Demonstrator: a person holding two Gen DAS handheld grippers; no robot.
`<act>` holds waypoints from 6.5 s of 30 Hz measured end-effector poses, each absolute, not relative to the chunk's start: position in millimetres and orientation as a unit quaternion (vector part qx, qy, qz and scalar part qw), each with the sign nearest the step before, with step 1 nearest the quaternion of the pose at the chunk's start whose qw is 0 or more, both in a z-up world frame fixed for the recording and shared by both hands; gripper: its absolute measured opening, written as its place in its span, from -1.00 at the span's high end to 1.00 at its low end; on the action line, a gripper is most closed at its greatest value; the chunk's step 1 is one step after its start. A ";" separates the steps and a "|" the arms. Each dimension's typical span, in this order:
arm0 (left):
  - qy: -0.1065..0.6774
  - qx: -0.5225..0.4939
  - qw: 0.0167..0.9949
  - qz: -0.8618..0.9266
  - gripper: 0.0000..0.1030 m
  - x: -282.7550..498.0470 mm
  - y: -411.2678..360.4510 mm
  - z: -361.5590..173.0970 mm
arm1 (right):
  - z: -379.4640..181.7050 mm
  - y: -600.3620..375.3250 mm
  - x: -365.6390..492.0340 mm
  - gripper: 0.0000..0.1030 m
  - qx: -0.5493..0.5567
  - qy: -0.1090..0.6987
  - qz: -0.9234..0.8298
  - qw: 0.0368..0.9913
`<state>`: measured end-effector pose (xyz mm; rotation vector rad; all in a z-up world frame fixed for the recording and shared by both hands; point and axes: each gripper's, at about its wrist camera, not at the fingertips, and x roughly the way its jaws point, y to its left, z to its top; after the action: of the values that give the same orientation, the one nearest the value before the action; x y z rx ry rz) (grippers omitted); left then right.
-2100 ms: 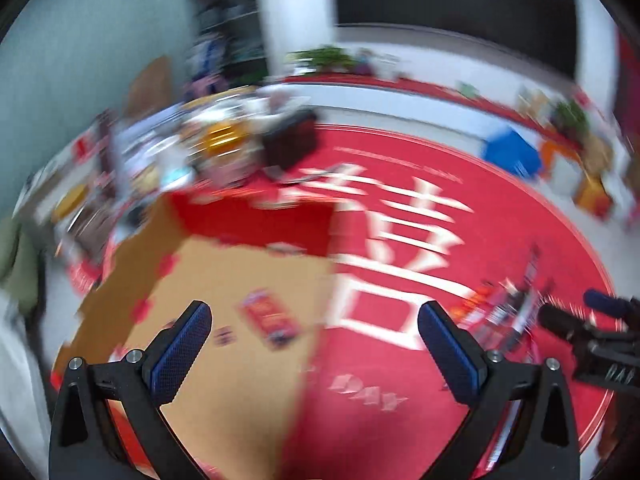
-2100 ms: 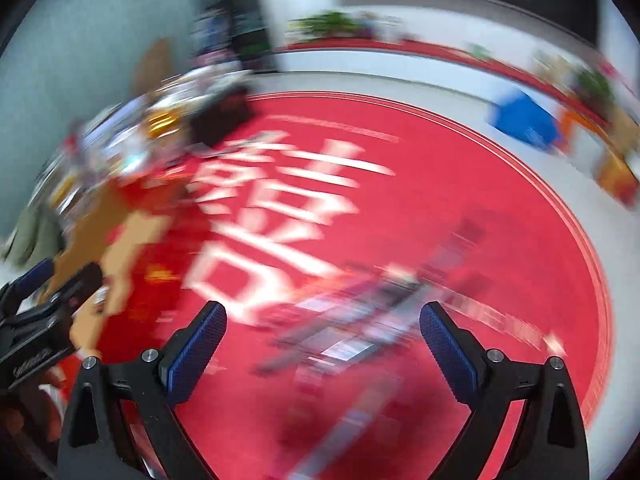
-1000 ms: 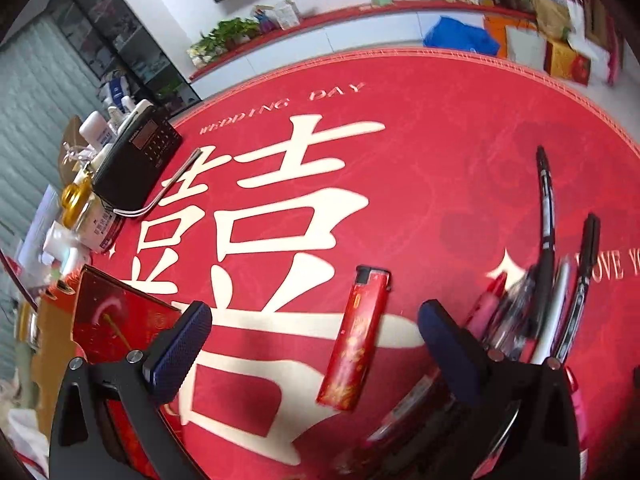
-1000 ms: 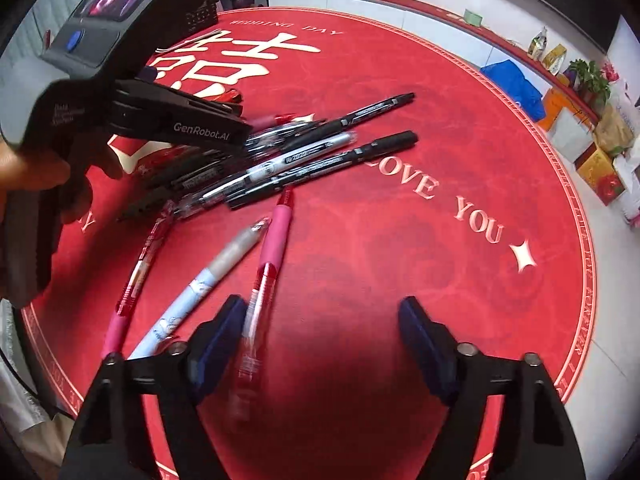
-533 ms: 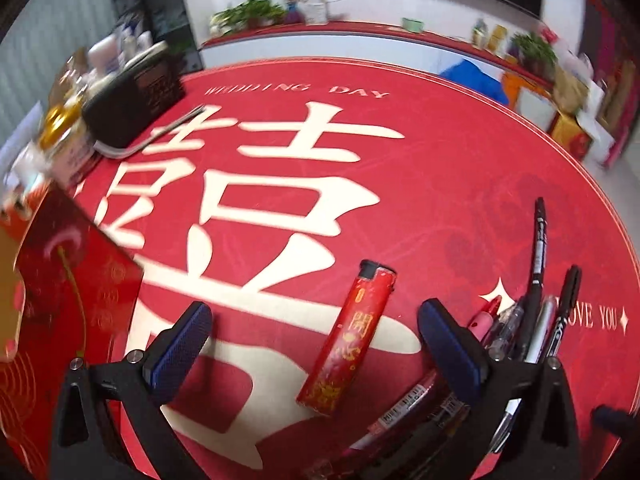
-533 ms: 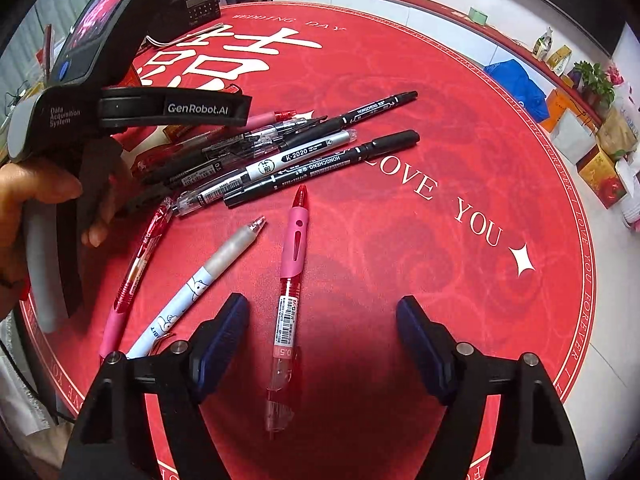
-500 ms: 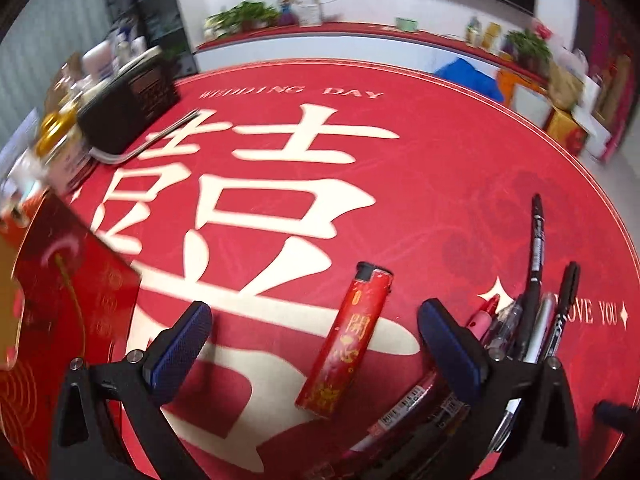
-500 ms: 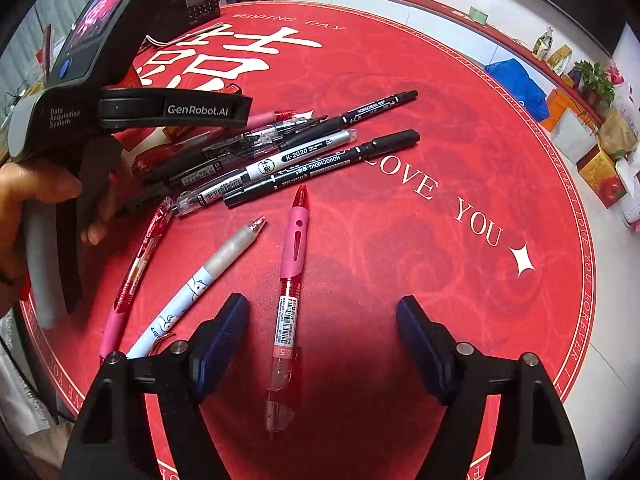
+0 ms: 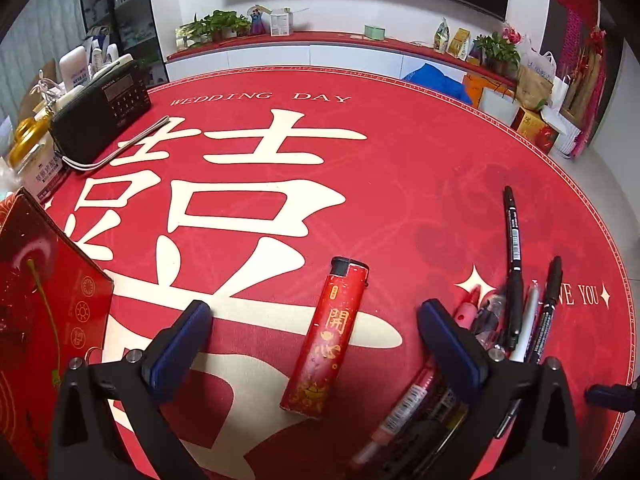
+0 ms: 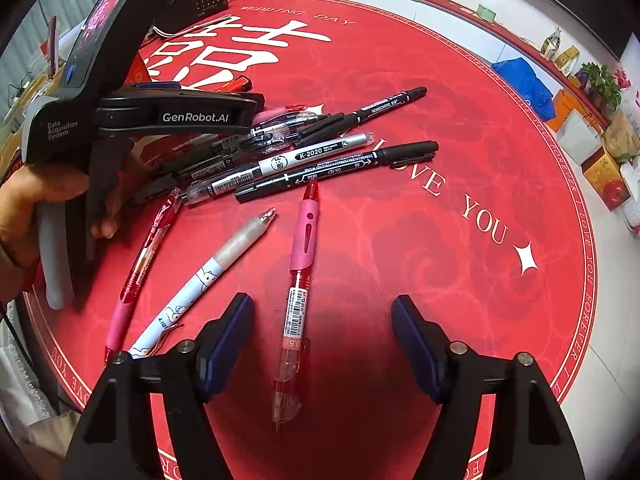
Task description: Organize rigid objects
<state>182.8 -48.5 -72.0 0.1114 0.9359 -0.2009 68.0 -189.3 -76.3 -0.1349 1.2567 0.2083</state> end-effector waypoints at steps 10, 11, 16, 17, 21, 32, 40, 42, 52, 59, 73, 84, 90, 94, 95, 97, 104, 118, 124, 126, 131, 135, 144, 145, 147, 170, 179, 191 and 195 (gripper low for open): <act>0.450 0.054 0.886 -0.099 -1.00 182.8 -48.4 -72.0 | -76.1 -188.6 67.9 -0.43 -0.061 0.587 0.095 0.802; 0.450 0.055 0.886 -0.099 -1.00 182.8 -48.4 -72.0 | -76.1 -188.8 67.7 -0.43 -0.061 0.587 0.095 0.802; 0.450 0.054 0.886 -0.099 -1.00 182.9 -48.4 -72.0 | -76.0 -189.0 67.4 -0.43 -0.060 0.586 0.094 0.802; 0.450 0.054 0.886 -0.099 -1.00 182.9 -48.4 -72.0 | -76.0 -188.8 67.2 -0.43 -0.060 0.586 0.093 0.803; 0.450 0.055 0.886 -0.099 -1.00 183.6 -48.8 -72.0 | -76.3 -188.9 67.0 -0.43 -0.059 0.587 0.092 0.802; 0.482 0.094 0.856 -0.160 -0.84 186.8 -58.0 -68.8 | -70.6 -178.8 60.1 0.75 -0.057 0.588 0.124 0.797; 0.480 0.038 0.853 -0.203 0.60 168.0 -46.0 -58.2 | -56.5 -200.5 52.7 0.77 -0.004 0.581 0.128 0.804; 0.476 0.039 0.855 -0.201 0.60 170.1 -46.0 -58.4 | -57.2 -204.2 53.6 0.77 0.006 0.584 0.125 0.802; 0.477 0.040 0.859 -0.181 0.61 157.2 -54.1 -54.1 | -43.6 -215.3 50.4 0.77 0.023 0.566 0.119 0.815; 0.442 -0.011 0.883 -0.156 0.61 125.2 -45.1 -24.9 | -28.7 -225.2 52.3 0.77 0.044 0.549 0.117 0.826; 0.362 -0.098 0.925 -0.063 0.61 45.0 14.2 34.0 | -11.5 -182.8 58.8 0.77 0.033 0.531 0.168 0.830; 0.307 -0.123 0.943 0.038 0.61 12.2 87.1 63.5 | 20.1 -109.6 74.3 0.77 0.009 0.491 0.232 0.840; 0.290 -0.135 0.944 0.085 0.61 2.5 126.1 70.0 | 38.7 -51.3 80.5 0.77 -0.012 0.468 0.288 0.835; 0.287 -0.145 0.939 0.120 0.61 -4.9 154.1 66.9 | 49.6 -18.2 81.8 0.77 -0.019 0.453 0.323 0.831; 0.286 -0.147 0.938 0.126 0.61 -5.4 159.2 65.5 | 52.0 -10.4 82.0 0.77 -0.020 0.449 0.331 0.830; 0.285 -0.155 0.936 0.138 0.61 -8.0 170.8 62.5 | 55.5 5.7 82.0 0.77 -0.023 0.443 0.346 0.827; 0.285 -0.159 0.929 0.174 0.61 -8.9 198.1 53.6 | 59.7 39.5 83.8 0.77 -0.027 0.430 0.375 0.821; 0.291 -0.159 0.930 0.158 0.61 -3.6 197.7 41.3 | 23.4 -80.8 78.1 -0.63 -0.061 0.453 0.226 0.860; 0.296 -0.155 0.932 0.140 0.61 6.7 183.7 39.4 | -44.3 -192.1 82.3 -0.10 -0.009 0.588 0.089 0.804; 0.298 -0.151 0.933 0.137 0.61 8.4 179.7 39.6 | -56.3 -203.2 78.1 0.00 -0.008 0.603 0.087 0.793; 0.305 -0.142 0.932 0.136 0.60 11.1 174.7 39.0 | -70.0 -182.2 68.5 0.12 -0.048 0.605 0.121 0.785; 0.311 -0.137 0.931 0.136 0.60 10.9 173.1 37.9 | -70.5 -157.0 66.1 0.79 -0.099 0.602 0.126 0.783; 0.302 -0.133 0.932 0.148 0.60 7.6 176.1 45.4 | -0.8 -133.6 74.5 0.79 -0.049 0.509 0.186 0.839; 0.301 -0.133 0.933 0.149 0.60 7.7 176.9 46.0 | 9.2 -124.4 78.6 0.79 -0.039 0.500 0.203 0.841; 0.301 -0.132 0.932 0.155 0.60 7.8 178.4 47.3 | 23.3 -100.3 87.3 0.79 -0.027 0.487 0.231 0.842; 0.315 -0.131 0.912 0.229 0.61 14.8 224.5 39.3 | 45.3 85.6 105.5 0.79 -0.042 0.446 0.368 0.815; 0.331 -0.127 0.908 0.222 0.61 33.8 226.5 30.2 | 36.6 95.9 118.3 0.79 -0.052 0.454 0.359 0.814; 0.372 -0.135 0.896 0.202 0.61 59.6 233.8 11.6 | 5.1 112.3 137.0 0.79 -0.069 0.489 0.344 0.799; 0.394 -0.141 0.888 0.190 0.60 65.4 236.5 5.4 | -12.3 113.7 143.5 0.79 -0.076 0.511 0.334 0.789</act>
<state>65.4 236.5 5.4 -0.2936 0.8189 0.3958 143.5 113.7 -12.3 -0.1646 1.1001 0.7185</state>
